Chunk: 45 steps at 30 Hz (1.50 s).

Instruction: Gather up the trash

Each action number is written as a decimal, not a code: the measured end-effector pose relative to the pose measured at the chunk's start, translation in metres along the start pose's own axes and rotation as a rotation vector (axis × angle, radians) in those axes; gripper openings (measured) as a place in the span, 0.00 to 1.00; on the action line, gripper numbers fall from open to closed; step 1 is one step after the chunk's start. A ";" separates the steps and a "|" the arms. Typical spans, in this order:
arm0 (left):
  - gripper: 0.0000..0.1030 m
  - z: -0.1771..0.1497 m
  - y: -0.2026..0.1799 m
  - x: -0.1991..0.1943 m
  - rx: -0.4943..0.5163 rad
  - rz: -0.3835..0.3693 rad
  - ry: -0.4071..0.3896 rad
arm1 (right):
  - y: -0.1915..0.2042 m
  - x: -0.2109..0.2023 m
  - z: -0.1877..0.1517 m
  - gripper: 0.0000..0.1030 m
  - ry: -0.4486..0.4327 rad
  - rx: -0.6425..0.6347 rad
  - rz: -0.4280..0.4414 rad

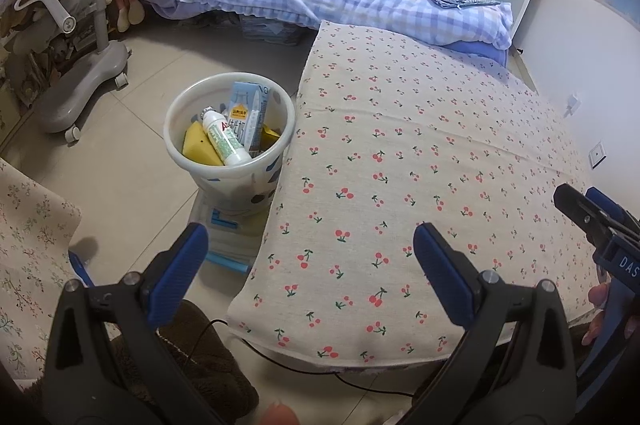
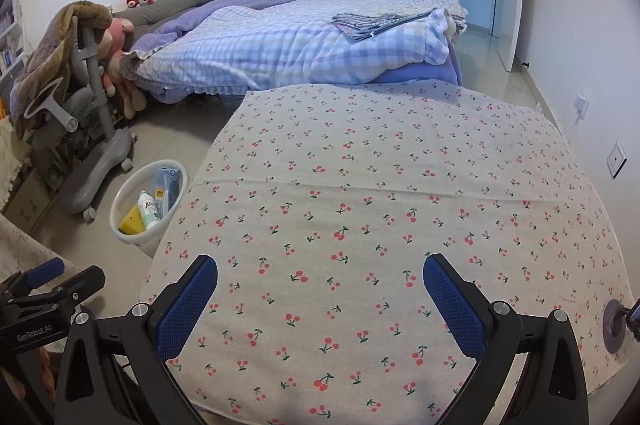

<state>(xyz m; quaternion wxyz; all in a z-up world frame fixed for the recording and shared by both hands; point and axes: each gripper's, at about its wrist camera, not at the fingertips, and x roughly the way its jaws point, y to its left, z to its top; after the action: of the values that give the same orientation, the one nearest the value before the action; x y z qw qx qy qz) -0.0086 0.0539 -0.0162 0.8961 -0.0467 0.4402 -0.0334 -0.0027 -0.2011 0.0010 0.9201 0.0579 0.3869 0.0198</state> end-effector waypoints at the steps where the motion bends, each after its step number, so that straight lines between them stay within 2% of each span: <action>1: 0.99 0.000 0.000 0.000 -0.001 0.001 0.000 | -0.001 0.000 0.000 1.00 0.001 0.001 0.000; 30: 0.99 0.002 0.007 -0.007 -0.047 0.051 -0.025 | 0.000 0.003 0.001 1.00 -0.001 -0.014 -0.003; 45: 0.99 0.002 0.008 -0.008 -0.049 0.044 -0.027 | 0.001 0.007 0.002 1.00 -0.018 -0.038 -0.015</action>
<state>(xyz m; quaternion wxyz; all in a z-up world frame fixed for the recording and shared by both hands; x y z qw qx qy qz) -0.0113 0.0631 -0.0096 0.9009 -0.0594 0.4298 -0.0021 0.0034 -0.1998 -0.0021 0.9245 0.0377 0.3787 0.0196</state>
